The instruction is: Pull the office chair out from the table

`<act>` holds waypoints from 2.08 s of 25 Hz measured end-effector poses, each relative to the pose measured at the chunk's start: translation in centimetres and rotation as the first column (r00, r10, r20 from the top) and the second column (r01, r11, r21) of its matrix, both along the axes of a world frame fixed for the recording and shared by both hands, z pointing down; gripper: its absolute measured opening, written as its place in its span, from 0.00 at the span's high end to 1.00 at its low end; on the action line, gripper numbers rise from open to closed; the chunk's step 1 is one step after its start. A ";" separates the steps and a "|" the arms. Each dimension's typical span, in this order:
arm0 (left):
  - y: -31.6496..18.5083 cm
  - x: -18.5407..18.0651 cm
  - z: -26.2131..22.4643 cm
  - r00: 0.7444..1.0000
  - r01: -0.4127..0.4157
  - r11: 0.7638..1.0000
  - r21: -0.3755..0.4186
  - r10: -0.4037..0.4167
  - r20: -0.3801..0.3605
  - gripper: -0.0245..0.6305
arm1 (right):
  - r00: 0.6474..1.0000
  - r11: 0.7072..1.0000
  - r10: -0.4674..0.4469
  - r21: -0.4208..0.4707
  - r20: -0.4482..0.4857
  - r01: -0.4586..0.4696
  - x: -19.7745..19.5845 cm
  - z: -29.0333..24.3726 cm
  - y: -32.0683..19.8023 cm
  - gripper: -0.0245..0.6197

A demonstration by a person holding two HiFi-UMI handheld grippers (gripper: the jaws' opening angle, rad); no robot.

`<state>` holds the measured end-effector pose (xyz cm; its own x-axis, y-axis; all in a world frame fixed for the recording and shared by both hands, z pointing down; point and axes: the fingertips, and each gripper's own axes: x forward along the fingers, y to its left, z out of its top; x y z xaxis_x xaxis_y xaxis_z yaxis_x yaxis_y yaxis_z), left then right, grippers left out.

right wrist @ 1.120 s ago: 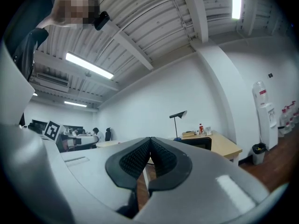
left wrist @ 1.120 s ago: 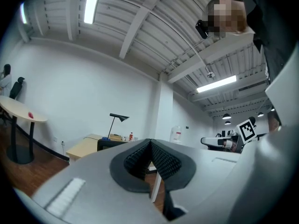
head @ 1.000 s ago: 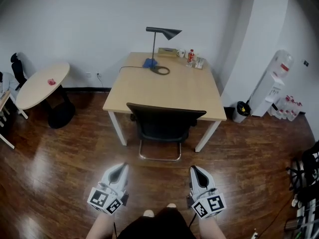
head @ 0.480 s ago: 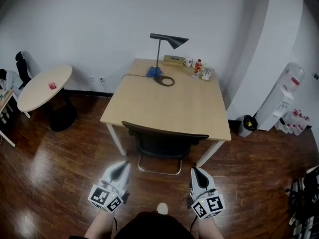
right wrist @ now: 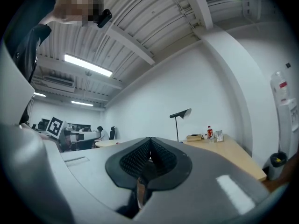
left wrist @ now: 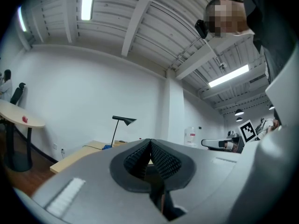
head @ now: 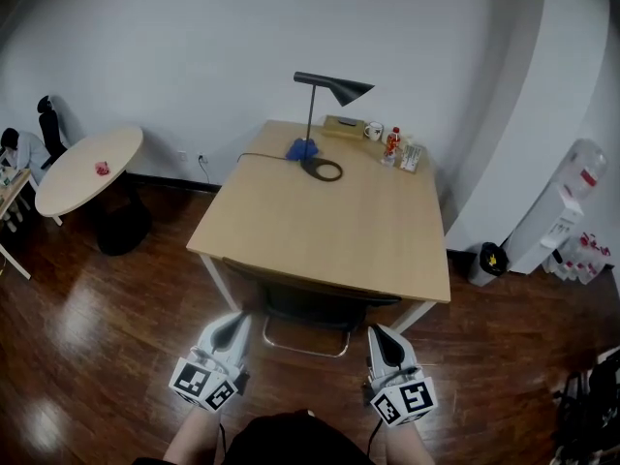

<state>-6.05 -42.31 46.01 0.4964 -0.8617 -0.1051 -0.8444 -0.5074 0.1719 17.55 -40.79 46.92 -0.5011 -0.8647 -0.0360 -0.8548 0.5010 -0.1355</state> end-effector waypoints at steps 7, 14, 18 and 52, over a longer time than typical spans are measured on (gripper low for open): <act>-2.6 1.1 0.2 1.000 -0.009 1.000 -0.006 0.009 0.019 0.96 | 1.000 0.999 0.024 -0.025 0.006 -0.024 1.9 0.7 -3.0 0.94; -6.5 0.4 0.2 0.997 -0.043 0.999 -0.012 0.043 0.061 0.96 | 0.999 0.998 0.043 -0.041 0.002 -0.043 1.3 0.5 -6.3 0.94; -8.9 0.2 -0.6 0.997 -0.061 0.998 0.010 0.061 0.052 0.96 | 0.998 0.998 0.062 -0.022 -0.006 -0.062 1.1 -0.2 -8.1 0.94; -11.0 7.4 10.9 0.218 -0.595 0.733 -0.330 0.543 0.811 0.59 | 0.483 0.858 -0.501 -0.339 -0.718 0.387 -8.2 10.3 -11.6 0.50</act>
